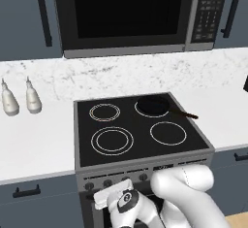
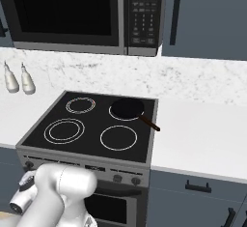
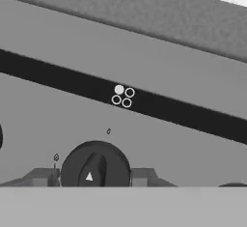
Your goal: Turn off the rear left burner of the stove.
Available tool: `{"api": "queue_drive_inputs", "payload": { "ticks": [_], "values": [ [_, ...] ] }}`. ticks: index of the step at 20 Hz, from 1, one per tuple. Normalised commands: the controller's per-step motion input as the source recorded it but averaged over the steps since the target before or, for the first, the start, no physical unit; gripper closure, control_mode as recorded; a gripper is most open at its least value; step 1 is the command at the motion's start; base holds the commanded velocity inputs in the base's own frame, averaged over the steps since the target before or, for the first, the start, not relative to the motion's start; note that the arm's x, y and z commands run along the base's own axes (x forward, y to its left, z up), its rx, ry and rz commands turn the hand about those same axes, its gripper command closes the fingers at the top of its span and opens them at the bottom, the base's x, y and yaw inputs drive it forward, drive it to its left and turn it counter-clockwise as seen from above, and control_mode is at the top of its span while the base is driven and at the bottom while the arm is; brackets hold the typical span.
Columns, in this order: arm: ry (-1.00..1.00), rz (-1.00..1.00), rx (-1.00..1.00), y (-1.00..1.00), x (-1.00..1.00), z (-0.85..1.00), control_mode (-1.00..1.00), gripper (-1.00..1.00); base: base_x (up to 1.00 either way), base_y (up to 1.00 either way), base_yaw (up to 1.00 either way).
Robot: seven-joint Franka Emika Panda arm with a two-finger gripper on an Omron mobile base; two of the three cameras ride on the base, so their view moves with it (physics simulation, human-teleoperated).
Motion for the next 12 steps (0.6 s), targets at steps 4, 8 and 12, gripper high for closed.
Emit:
{"api": "queue_drive_inputs", "payload": {
  "ticks": [4, 8, 12],
  "values": [
    [0.00, -0.14, 0.64, -0.42, 0.00, 0.22, -1.00, 1.00, 0.00, 0.00, 0.00],
    [0.00, -0.25, 0.62, -0.26, 0.00, 0.15, -1.00, 1.00, 0.00, 0.00, 0.00],
    [0.00, -0.15, 0.44, -0.08, 0.02, 0.09, -1.00, 1.00, 0.00, 0.00, 0.00]
  ]
}}
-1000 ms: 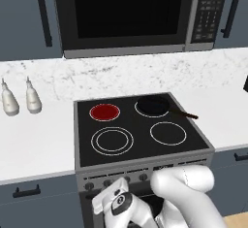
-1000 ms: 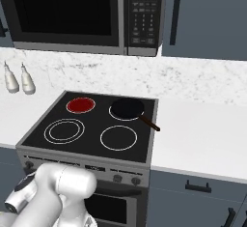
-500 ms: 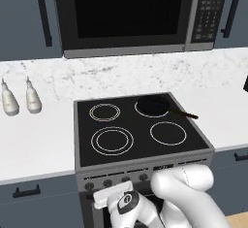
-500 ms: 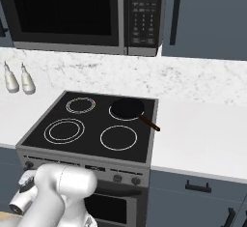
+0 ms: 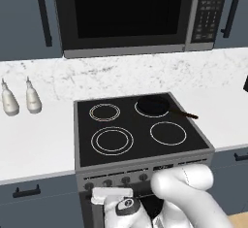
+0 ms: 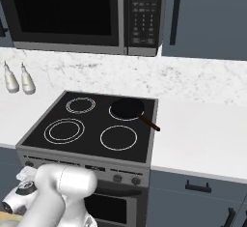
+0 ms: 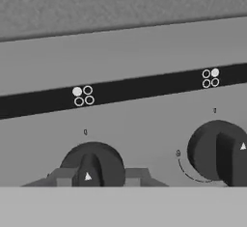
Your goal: Turn off the rear left burner of the stove.
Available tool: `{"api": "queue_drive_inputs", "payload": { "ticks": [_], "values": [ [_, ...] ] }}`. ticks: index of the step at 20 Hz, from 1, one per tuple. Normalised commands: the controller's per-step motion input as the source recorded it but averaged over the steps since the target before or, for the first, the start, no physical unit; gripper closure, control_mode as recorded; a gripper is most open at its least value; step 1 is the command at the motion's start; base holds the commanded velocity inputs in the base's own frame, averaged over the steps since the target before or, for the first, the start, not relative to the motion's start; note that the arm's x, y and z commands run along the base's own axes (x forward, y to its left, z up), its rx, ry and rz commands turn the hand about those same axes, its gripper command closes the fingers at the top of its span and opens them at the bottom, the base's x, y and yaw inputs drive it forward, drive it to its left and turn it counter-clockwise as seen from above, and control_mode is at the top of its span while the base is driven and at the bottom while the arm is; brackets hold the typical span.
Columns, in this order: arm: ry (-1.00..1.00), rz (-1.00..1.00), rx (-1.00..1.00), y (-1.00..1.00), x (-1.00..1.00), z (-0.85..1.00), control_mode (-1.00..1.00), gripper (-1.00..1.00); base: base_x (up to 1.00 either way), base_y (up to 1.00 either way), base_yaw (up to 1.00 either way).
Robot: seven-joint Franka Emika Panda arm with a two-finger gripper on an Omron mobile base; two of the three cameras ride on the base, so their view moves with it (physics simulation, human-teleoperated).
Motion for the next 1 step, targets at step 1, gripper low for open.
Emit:
{"api": "queue_drive_inputs", "payload": {
  "ticks": [1],
  "values": [
    [0.00, 0.00, 0.00, 0.00, 0.00, 0.00, -1.00, 1.00, 0.00, 0.00, 0.00]
  ]
}}
